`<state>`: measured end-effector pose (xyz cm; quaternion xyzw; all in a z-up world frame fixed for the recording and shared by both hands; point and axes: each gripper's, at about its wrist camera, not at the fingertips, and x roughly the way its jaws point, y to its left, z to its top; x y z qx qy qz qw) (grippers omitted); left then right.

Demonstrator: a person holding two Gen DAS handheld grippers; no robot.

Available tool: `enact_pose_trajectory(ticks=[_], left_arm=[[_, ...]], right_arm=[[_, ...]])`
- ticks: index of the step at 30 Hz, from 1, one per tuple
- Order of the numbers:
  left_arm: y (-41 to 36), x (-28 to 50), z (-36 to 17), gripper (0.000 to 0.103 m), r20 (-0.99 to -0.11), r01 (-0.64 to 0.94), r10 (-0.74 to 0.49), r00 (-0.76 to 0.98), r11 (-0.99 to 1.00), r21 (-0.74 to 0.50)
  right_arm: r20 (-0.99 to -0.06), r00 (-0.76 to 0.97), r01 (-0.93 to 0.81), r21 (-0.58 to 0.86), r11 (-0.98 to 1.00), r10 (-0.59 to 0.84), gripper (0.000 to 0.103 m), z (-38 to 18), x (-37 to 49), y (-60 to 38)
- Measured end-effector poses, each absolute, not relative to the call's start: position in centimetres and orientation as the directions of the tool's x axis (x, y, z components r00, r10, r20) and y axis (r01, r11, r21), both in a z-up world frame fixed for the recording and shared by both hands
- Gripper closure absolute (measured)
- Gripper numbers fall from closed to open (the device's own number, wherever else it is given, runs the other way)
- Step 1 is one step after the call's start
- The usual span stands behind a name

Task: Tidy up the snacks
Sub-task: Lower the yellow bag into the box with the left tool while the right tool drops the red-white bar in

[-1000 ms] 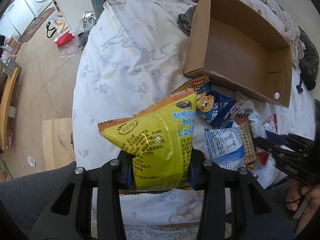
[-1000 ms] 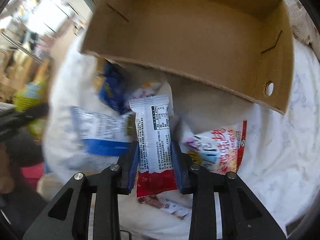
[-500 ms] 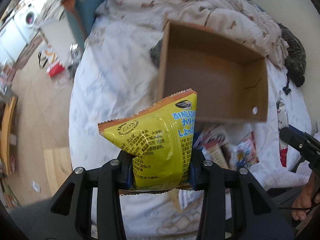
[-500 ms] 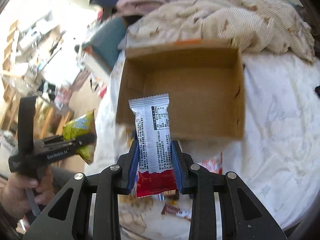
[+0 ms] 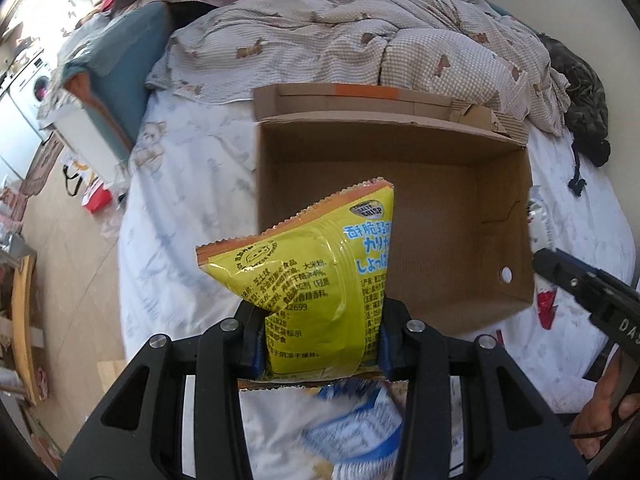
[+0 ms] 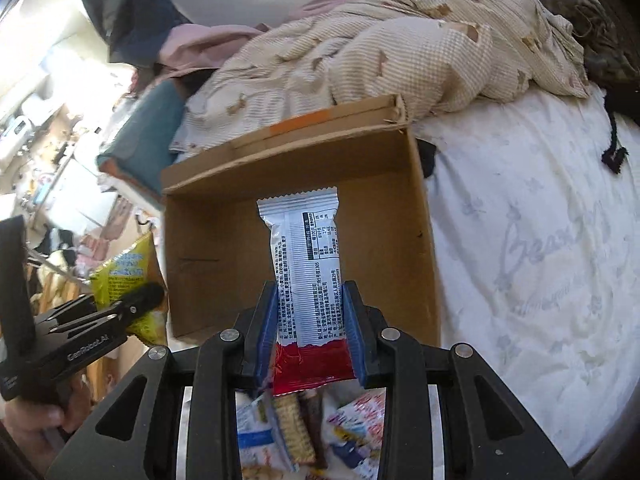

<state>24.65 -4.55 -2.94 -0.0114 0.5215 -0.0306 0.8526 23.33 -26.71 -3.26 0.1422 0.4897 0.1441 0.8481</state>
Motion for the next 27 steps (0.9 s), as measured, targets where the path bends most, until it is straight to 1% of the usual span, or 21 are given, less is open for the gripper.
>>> enact_pose_trajectory(ticks=[2,7,9,11,14,18,23,27], left_arm=[[-4.8,25.3,-4.1,0.066,-0.890,0.043,-0.078,0.449,0.997,-0.065],[-5.1,26.1,-6.3,0.066,-0.898,0.044,-0.052,0.436,0.998,-0.036],[-5.2,26.2,-6.7,0.066,-0.894,0.045,-0.037,0.447,0.999,-0.019],[-5.1,26.3,-7.0,0.066,-0.887,0.044,-0.040,0.460,0.999,-0.022],[-5.2,26.4,-7.4,0.066,-0.884,0.046,-0.043,0.465,0.999,-0.024],[-5.4,26.6,-7.9,0.066,-0.883,0.051,-0.030,0.469,0.999,-0.007],[-5.5,27.0,-8.3,0.066,-0.888,0.051,-0.061,0.455,0.998,-0.042],[-5.7,27.1,-8.4,0.066,-0.887,0.054,-0.055,0.458,0.998,-0.035]], right_arm=[[-0.797,0.469,-0.099,0.380,0.920,0.379,0.070,-4.0,23.8,-26.6],[-0.815,0.448,-0.099,0.364,0.926,0.368,0.070,-5.6,24.4,-26.2],[-0.822,0.446,-0.104,0.346,0.932,0.355,0.070,-6.1,24.6,-25.9],[-0.822,0.433,-0.099,0.364,0.926,0.369,0.070,-6.8,25.0,-25.9],[-0.833,0.431,-0.090,0.344,0.935,0.348,0.070,-7.7,25.4,-25.7],[-0.839,0.406,-0.060,0.370,0.927,0.362,0.070,-8.9,26.1,-25.9],[-0.839,0.397,-0.054,0.383,0.922,0.372,0.070,-9.4,26.6,-25.7],[-0.842,0.391,-0.053,0.383,0.922,0.373,0.069,-9.7,26.7,-25.5]])
